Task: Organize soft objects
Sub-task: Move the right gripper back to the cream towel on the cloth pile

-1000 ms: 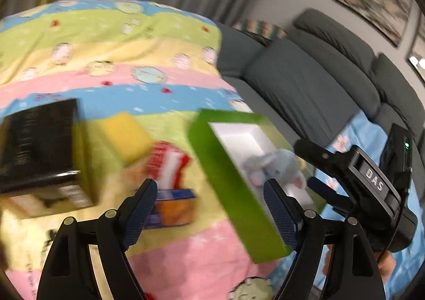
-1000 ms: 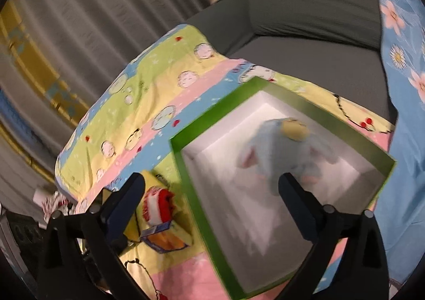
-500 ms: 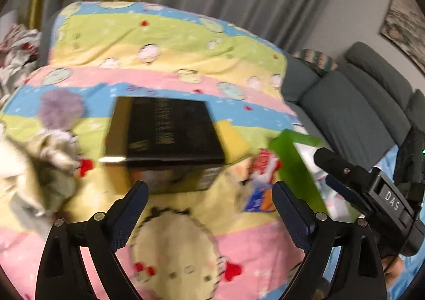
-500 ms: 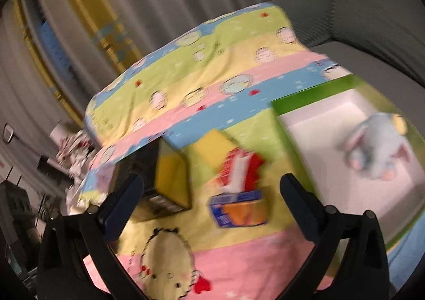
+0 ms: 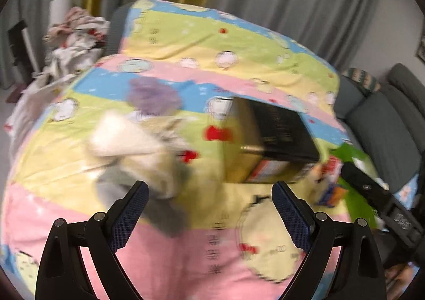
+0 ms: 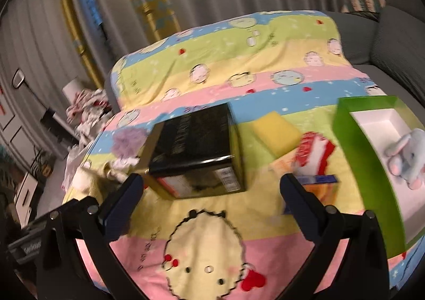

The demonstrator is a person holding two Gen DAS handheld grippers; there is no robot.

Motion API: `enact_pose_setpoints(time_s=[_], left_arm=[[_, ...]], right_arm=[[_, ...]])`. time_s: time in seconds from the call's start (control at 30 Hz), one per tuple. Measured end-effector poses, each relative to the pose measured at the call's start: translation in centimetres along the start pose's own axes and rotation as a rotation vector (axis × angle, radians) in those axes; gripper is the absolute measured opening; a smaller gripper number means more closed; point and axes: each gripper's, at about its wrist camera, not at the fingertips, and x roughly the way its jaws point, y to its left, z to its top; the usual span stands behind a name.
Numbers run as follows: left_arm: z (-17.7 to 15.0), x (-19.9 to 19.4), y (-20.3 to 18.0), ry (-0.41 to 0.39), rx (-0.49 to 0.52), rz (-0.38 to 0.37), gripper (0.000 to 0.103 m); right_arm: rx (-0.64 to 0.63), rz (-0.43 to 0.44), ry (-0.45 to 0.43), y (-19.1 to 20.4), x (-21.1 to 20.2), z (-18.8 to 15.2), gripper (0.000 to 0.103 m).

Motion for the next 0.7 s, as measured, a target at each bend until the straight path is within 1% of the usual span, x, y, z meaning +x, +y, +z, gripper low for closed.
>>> enact_pose_setpoints(time_s=[0.03, 0.1, 0.17, 0.2, 0.3, 0.37, 0.53, 0.63, 0.7], left_arm=[[-0.2, 0.0, 1.0, -0.005, -0.008, 0.016, 0.094], [-0.5, 0.0, 2.9, -0.022, -0.048, 0.013, 0.094], [-1.0, 0.0, 4.6, -0.048, -0.090, 0.017, 0.094], [-1.2, 0.0, 5.1, -0.051, -0.095, 0.023, 0.094], [-1.8, 0.9, 6.4, -0.044, -0.087, 0.028, 0.094], [-2.1, 1.7, 7.3, -0.027, -0.104, 0.036, 0.094], [-2.6, 2.0, 7.7, -0.017, -0.107, 0.075, 0.094], [-2.8, 1.6, 7.9, -0.038, -0.109, 0.072, 0.094], [-2.8, 1.5, 8.2, -0.038, -0.122, 0.056, 0.094]], right_arm=[[-0.008, 0.017, 0.006, 0.6, 0.3, -0.2, 0.102], [-0.024, 0.037, 0.017, 1.6, 0.8, -0.6, 0.102], [-0.058, 0.031, 0.028, 2.7, 1.2, -1.1, 0.102], [-0.089, 0.020, 0.035, 3.3, 1.5, -1.5, 0.102], [-0.150, -0.004, 0.038, 4.5, 2.0, -2.1, 0.102], [-0.164, -0.002, 0.039, 5.0, 2.3, -2.3, 0.102], [-0.177, 0.017, 0.045, 5.6, 2.5, -2.8, 0.101], [-0.177, 0.027, 0.043, 5.9, 2.7, -3.0, 0.101], [-0.184, 0.061, 0.053, 6.0, 2.8, -3.2, 0.100]])
